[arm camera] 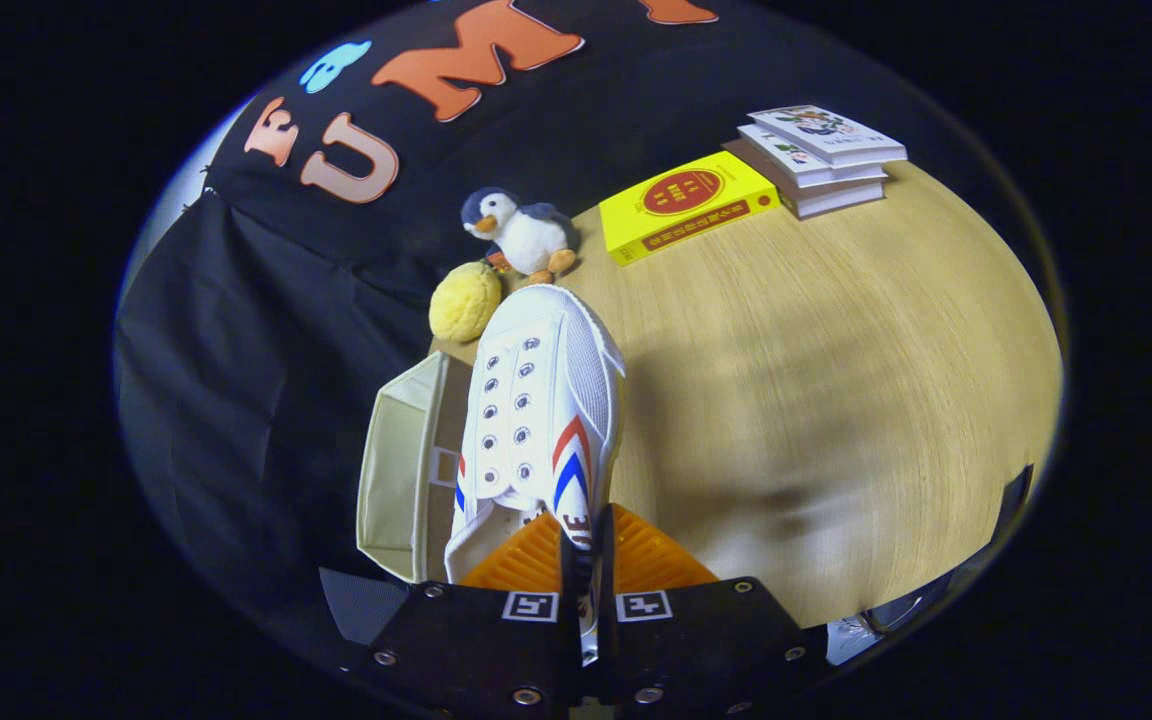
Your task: Open the storage box then place both shoes into the box .Put the left shoe in first, then the right shoe, with the right side of both shoes facing outward in a uniform manner.
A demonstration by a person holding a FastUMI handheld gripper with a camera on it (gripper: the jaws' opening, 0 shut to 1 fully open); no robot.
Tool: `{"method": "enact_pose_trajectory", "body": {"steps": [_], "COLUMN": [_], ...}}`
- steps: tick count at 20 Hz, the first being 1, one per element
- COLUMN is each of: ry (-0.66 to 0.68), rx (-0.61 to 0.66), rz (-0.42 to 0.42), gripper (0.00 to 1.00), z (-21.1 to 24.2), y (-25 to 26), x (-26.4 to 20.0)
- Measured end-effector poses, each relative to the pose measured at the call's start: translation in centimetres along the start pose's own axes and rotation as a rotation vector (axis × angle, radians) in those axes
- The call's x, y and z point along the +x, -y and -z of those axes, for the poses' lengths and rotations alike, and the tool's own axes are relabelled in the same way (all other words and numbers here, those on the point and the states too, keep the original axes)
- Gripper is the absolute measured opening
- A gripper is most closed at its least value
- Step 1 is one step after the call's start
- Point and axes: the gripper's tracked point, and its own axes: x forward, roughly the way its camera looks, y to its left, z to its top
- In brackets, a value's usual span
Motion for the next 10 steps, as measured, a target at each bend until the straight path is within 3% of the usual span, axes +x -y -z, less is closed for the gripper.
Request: {"method": "enact_pose_trajectory", "body": {"steps": [10], "ry": [-0.084], "rx": [-0.134], "rz": [-0.113], "gripper": [0.07], "z": [1.5], "y": [-11.5], "x": [2.9]}}
